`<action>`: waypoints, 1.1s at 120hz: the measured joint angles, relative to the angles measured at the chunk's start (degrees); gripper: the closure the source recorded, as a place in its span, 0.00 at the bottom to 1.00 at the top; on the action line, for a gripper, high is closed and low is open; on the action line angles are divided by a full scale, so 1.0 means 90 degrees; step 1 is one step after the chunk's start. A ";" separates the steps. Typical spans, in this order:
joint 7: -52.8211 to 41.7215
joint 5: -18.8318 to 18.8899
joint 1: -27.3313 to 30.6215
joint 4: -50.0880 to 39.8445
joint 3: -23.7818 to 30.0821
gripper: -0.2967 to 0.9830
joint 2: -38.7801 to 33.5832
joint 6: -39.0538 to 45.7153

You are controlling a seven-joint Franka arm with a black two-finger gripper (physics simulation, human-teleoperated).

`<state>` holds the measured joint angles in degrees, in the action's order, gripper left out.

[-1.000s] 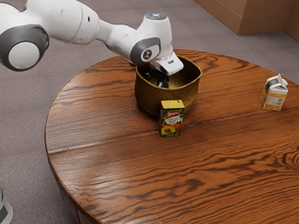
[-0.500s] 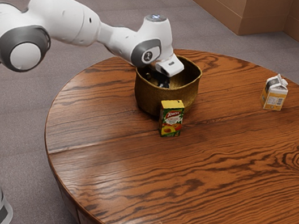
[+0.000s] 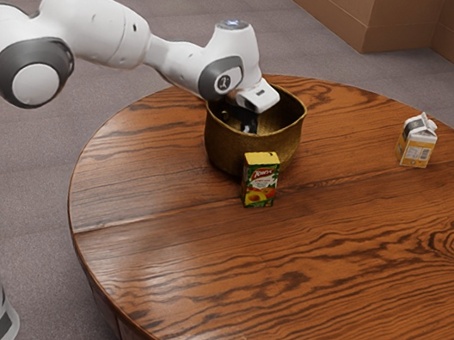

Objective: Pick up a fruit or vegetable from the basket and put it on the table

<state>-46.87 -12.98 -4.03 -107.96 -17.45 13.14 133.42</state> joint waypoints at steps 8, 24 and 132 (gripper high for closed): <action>0.0043 -0.0007 0.0003 -0.0008 -0.0002 0.52 -0.0031 -0.0001; 0.0078 -0.0082 0.0000 -0.0018 -0.0073 0.48 -0.0108 -0.0029; 0.0522 0.0237 -0.0203 0.0053 -0.0135 0.51 -0.0817 -0.0058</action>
<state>-42.17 -10.84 -5.86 -107.48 -18.67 5.78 132.90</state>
